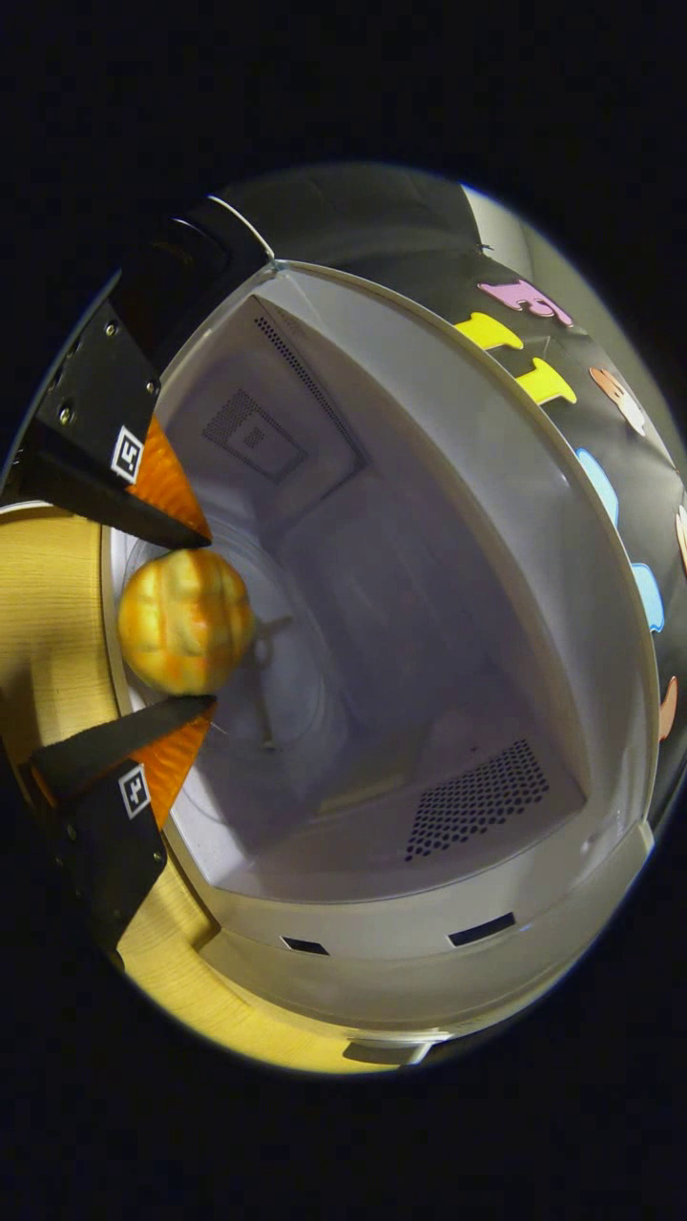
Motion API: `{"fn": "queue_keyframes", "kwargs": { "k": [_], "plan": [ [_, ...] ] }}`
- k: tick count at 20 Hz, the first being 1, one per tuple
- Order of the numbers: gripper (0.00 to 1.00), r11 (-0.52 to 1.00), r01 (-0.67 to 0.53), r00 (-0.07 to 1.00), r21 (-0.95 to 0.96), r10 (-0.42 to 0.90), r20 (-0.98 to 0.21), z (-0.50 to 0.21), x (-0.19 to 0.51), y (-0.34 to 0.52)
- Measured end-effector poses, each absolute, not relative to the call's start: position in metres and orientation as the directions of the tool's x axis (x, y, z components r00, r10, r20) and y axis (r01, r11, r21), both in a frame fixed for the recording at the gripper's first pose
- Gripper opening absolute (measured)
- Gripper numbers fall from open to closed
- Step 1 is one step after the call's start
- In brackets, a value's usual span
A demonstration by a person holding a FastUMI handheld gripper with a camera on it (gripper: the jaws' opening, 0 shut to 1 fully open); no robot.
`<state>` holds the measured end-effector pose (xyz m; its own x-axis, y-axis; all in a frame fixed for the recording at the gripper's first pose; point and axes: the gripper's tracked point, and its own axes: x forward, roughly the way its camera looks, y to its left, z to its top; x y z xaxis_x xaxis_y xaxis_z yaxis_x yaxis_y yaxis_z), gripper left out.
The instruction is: Open the microwave, put the food inside, and close the microwave door.
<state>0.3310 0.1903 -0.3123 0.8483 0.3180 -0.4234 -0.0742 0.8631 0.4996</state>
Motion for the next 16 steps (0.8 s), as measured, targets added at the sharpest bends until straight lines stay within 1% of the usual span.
{"fn": "queue_keyframes", "kwargs": {
  "k": [1, 3, 6, 11, 16],
  "plan": [
    [0.94, 0.860, -0.077, 0.847, 0.505, 0.324, -0.422, -0.311, 0.329, 0.192],
    [0.94, 0.866, -0.087, 0.842, 0.492, 0.328, -0.428, -0.308, 0.324, 0.189],
    [0.94, 0.892, -0.146, 0.847, 0.428, 0.336, -0.411, -0.290, 0.305, 0.185],
    [0.94, 0.906, -0.246, 0.871, 0.344, 0.363, -0.332, -0.227, 0.250, 0.181],
    [0.94, 0.899, -0.306, 0.887, 0.312, 0.389, -0.250, -0.161, 0.189, 0.180]
  ]
}}
